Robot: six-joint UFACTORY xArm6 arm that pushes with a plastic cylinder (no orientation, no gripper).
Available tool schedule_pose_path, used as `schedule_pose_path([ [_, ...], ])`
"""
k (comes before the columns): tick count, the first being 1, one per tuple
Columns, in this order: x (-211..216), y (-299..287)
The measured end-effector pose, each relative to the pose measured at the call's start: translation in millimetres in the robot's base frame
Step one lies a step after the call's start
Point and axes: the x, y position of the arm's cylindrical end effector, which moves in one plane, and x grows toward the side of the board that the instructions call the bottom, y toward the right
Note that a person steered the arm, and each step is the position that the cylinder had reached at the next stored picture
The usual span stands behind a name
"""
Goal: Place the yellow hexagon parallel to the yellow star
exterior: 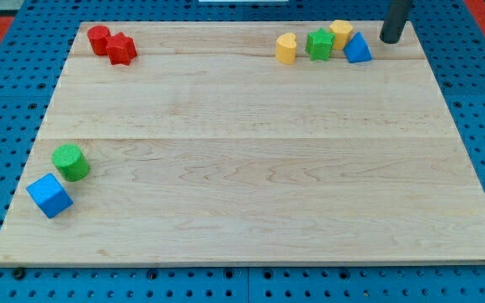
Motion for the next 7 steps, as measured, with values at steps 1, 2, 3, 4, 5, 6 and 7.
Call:
schedule_pose_path([
  [1,0,0],
  [2,0,2],
  [3,-14,2],
  [4,-20,1],
  [5,-20,0],
  [6,-20,0],
  [7,-20,-12],
])
